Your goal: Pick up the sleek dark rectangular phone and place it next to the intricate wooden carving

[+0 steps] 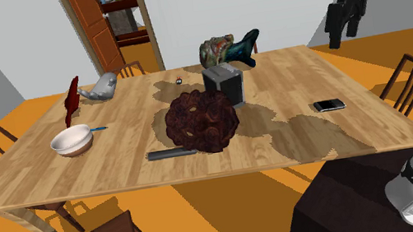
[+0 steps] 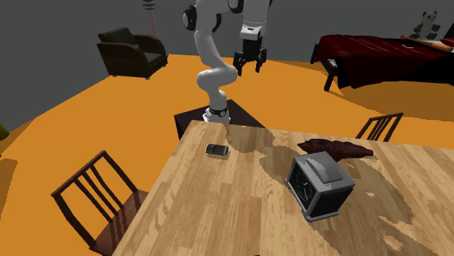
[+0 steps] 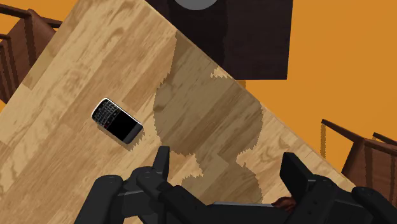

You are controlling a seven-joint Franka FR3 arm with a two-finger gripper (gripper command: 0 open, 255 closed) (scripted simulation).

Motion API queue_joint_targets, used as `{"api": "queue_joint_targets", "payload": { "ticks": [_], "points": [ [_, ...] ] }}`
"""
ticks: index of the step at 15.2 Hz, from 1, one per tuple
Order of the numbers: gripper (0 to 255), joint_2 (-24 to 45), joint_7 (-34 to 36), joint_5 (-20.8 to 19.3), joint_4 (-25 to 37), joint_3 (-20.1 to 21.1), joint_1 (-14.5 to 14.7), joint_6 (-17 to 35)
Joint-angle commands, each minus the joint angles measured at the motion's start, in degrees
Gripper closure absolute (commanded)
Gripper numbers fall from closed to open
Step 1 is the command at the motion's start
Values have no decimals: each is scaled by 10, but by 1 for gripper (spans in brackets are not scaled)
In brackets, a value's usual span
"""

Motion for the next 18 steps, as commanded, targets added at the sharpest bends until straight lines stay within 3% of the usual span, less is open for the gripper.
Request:
{"api": "queue_joint_targets", "payload": {
  "ticks": [1, 10, 18],
  "points": [
    [0, 0, 0, 0, 0, 0, 0, 0],
    [0, -61, -178, -84, -168, -102, 3, 125],
    [0, -32, -337, -176, -260, -218, -9, 268]
  ]
}}
